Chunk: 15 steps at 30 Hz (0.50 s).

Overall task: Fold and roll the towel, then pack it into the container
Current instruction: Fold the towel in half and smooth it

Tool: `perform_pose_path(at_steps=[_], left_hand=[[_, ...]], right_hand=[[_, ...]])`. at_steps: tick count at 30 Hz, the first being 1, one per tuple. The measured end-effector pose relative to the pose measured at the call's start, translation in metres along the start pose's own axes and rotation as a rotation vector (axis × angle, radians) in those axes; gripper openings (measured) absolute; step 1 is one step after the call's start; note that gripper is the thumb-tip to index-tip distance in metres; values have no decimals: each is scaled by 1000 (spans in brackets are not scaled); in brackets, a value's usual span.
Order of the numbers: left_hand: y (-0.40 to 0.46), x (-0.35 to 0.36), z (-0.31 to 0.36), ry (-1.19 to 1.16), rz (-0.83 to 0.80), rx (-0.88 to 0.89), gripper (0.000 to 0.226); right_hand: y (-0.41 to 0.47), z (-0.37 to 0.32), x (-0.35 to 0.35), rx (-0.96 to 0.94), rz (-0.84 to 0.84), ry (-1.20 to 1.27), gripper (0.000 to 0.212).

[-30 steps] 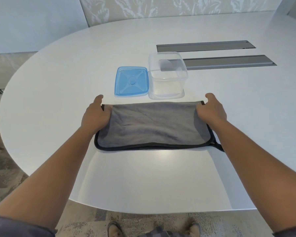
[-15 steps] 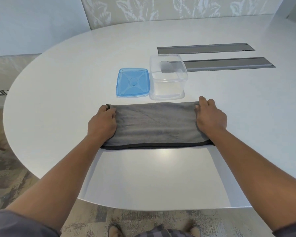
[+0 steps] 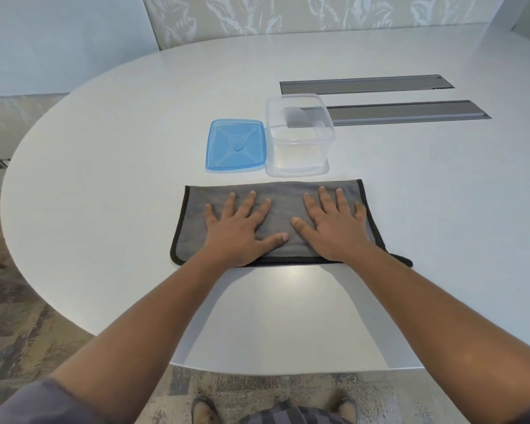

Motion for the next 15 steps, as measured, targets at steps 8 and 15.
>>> perform_pose_path(at_steps=[8, 15], left_hand=[[-12, -4, -31, 14, -67, -80, 124], [7, -15, 3, -72, 99, 39, 78]], right_hand=[[-3, 31, -17, 96, -17, -54, 101], [10, -38, 0, -162, 75, 95, 64]])
Point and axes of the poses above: each hand's wrist, its own y-axis towards the middle knuckle, its own x-axis out of the palm, z = x × y, the point moved 3 cm from there along y, towards the middle knuckle, and after that the axes turned 13 degrees about y, right-handed, at the moved point
